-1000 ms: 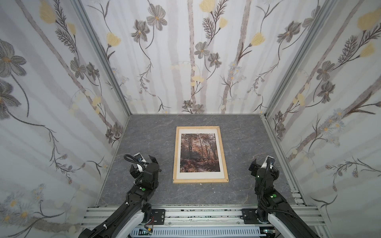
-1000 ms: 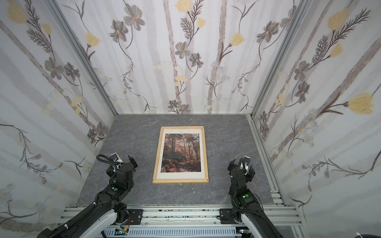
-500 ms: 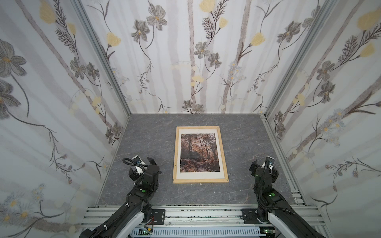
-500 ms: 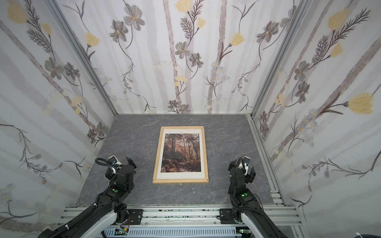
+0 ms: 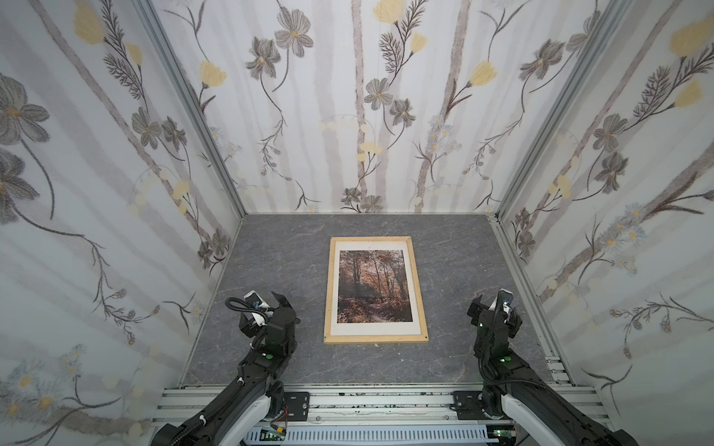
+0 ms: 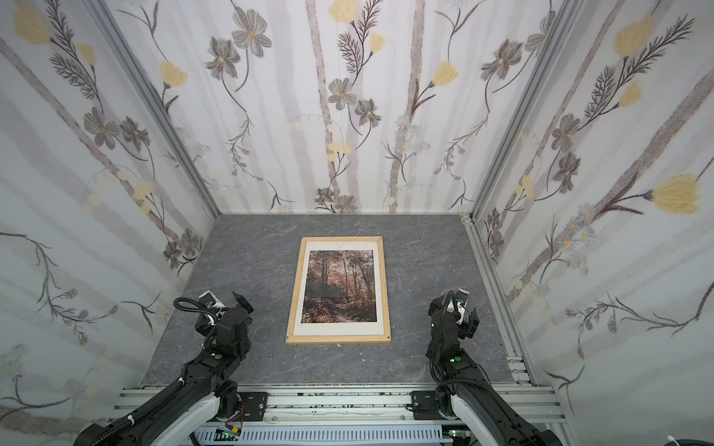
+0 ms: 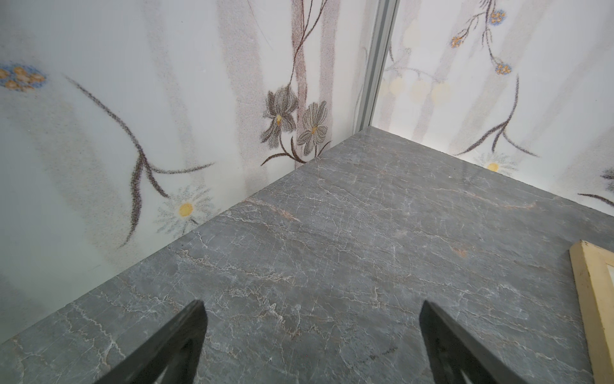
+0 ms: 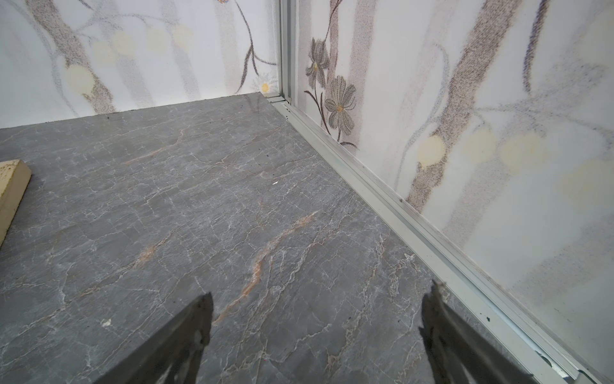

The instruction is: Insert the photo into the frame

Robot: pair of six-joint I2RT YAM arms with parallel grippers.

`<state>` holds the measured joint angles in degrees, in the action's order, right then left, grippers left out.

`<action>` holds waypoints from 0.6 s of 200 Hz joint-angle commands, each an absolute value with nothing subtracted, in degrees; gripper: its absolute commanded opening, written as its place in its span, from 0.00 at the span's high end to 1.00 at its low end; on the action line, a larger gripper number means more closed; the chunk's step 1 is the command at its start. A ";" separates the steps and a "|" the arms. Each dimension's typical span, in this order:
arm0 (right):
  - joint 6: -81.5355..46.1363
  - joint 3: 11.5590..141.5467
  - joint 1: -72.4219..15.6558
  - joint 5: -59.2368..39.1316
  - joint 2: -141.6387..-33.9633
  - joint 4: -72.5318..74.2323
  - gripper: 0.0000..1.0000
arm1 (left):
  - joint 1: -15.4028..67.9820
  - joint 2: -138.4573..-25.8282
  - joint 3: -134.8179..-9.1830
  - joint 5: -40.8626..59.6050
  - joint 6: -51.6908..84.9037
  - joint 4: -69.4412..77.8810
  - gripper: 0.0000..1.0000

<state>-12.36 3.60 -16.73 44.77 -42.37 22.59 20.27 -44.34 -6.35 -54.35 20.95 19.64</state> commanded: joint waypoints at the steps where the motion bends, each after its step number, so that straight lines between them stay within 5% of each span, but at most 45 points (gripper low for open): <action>1: -11.70 4.32 -16.36 44.64 -43.87 27.14 0.03 | 19.82 -45.64 -6.59 -54.85 20.19 23.99 0.00; 120: -11.82 6.28 -13.89 42.63 -52.38 34.74 0.05 | 17.25 -50.24 -5.11 -51.95 18.10 36.13 0.00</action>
